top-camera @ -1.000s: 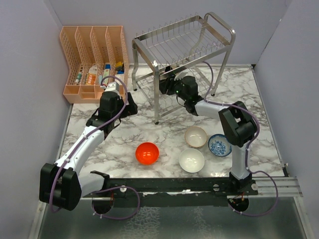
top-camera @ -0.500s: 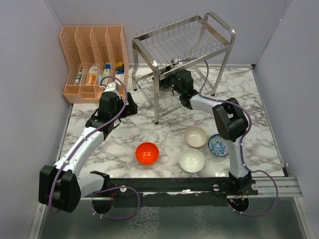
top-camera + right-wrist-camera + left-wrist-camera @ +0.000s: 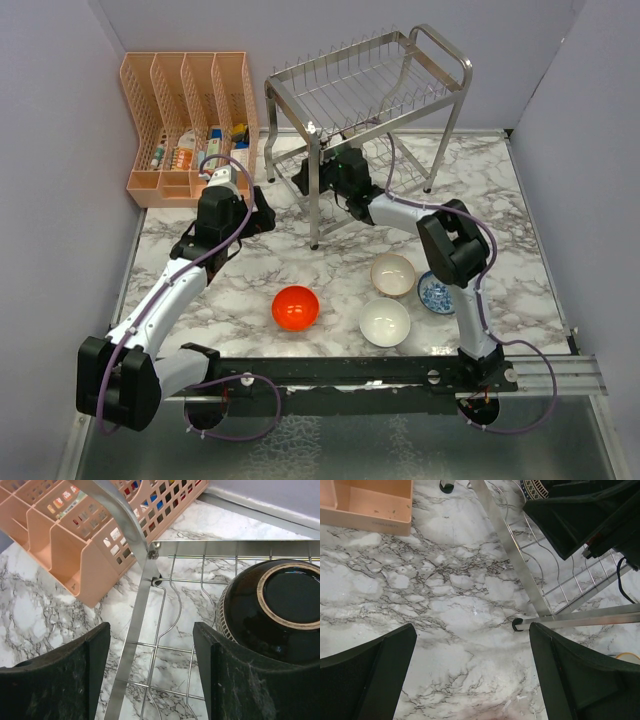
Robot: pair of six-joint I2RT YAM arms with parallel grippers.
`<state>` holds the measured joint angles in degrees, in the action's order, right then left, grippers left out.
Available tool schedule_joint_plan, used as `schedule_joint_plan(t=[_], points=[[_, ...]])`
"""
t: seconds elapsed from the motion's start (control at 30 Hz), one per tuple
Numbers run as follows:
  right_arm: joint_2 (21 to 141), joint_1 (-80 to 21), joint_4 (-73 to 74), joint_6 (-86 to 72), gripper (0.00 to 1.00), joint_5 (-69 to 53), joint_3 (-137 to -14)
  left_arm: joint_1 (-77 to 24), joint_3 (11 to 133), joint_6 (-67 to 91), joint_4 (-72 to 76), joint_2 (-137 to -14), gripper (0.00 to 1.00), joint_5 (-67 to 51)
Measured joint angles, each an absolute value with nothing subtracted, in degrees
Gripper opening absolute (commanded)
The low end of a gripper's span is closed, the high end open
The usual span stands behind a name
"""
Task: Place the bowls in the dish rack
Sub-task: Adjust the bowl in the dish rack.
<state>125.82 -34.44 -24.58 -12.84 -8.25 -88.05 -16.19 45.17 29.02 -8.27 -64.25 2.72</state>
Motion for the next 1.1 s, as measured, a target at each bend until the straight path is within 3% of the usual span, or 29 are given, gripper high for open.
schedule_joint_plan(t=[0.4,1.1], points=[[130.5,-34.4,-18.6,-11.7,0.67,-10.0,-95.2,-16.2,45.1,29.0,-8.1,-63.8,0.99,2.7],[131.2,-34.4,-13.4,-11.3,0.68,-9.6,-96.2,-16.2,44.3,29.3,-7.1,-63.8,0.99,2.6]])
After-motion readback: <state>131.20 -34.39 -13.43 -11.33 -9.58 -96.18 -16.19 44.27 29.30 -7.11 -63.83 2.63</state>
